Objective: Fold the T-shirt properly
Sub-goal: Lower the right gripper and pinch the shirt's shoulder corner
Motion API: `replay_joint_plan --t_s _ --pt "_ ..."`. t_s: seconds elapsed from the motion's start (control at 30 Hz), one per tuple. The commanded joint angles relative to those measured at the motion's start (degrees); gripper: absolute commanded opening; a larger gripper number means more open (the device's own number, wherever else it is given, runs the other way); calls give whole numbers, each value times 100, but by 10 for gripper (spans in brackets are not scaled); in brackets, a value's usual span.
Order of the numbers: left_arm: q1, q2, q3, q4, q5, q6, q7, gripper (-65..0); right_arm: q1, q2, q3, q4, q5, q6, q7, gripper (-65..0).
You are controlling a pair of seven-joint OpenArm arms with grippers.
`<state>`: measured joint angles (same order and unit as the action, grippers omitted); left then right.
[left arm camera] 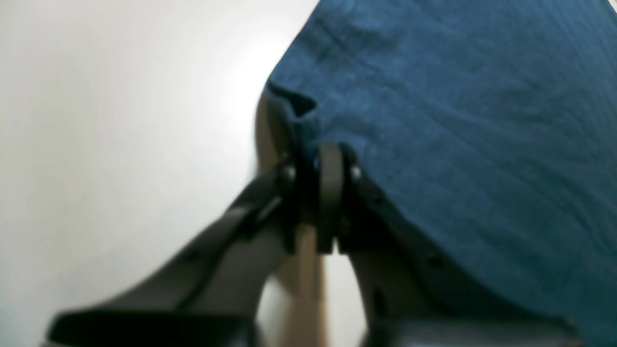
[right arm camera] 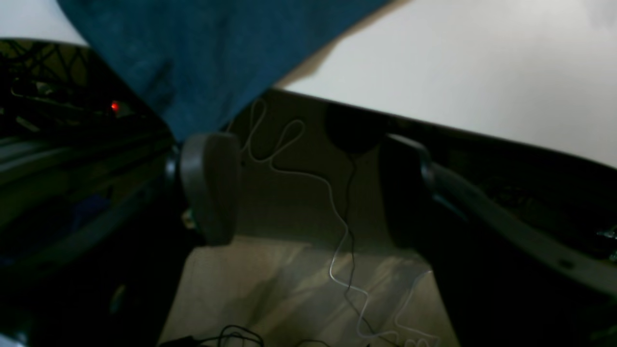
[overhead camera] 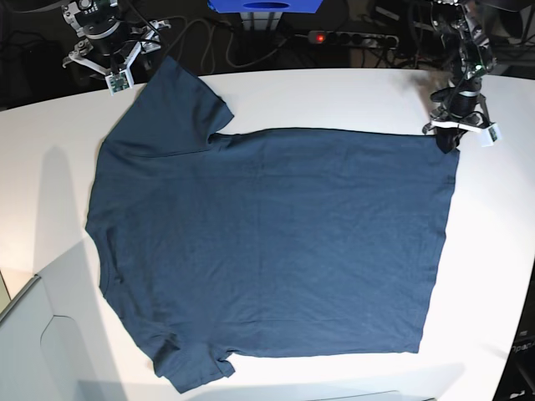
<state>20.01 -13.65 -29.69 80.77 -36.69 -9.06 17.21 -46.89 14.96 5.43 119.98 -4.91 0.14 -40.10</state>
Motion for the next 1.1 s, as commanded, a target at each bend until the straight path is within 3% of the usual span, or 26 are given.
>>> replay_joint_plan --t_s 0.0,0.43,0.77,0.93,1.07 --pt "-27 -81 -33 103 -54 -30 -108 -650 -1 38 6 85 3 43 84 -218" --pt "8 -11 -33 138 -54 -22 -108 -650 597 38 -653 68 20 43 32 -190" --pt "131 86 -42 138 -54 -22 -108 -650 1204 38 -978 -926 20 43 40 -202" --pt "201 86 -42 138 -54 -22 -143 -650 1256 64 -978 -996 20 69 32 -319" --pt "210 86 -42 138 -54 -22 -143 -650 1256 64 -917 -996 -15 544 32 -421"
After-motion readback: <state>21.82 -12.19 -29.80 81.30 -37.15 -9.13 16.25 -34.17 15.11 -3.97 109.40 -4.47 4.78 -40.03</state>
